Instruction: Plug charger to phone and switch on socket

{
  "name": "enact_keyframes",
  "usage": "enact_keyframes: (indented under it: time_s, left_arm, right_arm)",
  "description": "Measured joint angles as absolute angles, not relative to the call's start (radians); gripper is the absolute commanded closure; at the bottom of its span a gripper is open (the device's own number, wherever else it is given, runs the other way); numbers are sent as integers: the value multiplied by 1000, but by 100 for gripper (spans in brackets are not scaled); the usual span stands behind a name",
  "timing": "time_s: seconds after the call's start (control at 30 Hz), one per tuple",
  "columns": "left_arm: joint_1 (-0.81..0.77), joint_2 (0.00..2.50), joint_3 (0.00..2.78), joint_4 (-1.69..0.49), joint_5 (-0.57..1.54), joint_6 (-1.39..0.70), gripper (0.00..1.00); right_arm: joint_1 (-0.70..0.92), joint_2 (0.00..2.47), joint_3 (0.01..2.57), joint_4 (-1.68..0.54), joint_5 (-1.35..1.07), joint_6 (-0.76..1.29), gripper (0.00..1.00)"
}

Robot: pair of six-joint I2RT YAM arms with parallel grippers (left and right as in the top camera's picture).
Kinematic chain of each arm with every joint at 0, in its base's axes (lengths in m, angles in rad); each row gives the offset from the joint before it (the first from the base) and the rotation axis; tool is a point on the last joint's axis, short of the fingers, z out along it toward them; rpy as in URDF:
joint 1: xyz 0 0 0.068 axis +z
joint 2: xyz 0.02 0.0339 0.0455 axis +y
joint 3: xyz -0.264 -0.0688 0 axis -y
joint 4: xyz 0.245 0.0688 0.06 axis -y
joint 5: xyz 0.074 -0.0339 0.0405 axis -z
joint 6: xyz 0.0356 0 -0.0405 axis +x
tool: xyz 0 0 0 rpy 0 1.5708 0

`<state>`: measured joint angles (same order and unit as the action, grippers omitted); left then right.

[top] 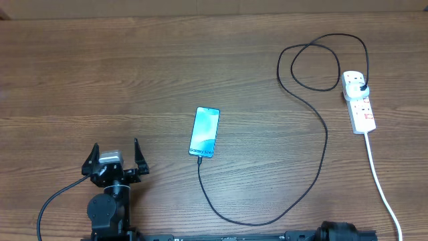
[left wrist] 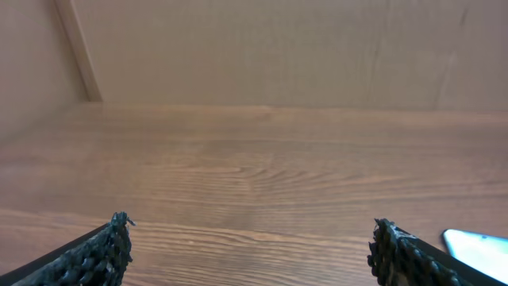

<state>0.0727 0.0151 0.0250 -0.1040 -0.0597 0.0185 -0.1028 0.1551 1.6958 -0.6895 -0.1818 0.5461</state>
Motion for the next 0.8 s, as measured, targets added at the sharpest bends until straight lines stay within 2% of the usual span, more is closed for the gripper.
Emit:
enact_keyframes:
  time_s: [0.27, 0.57, 0.7, 0.8]
  left_arm:
    - [73, 15, 25, -104, -60, 105, 0]
    - [73, 15, 25, -104, -60, 113, 0]
    - [73, 15, 25, -104, -60, 113, 0]
    - [73, 15, 25, -104, -60, 113, 0]
  right_arm:
    - [-103, 155, 1696, -690, -179, 546, 52]
    - [-103, 155, 1687, -683, -178, 545, 52]
    - [-103, 147, 1623, -622, -179, 548, 39]
    - [-103, 143, 1539, -546, -178, 552, 11]
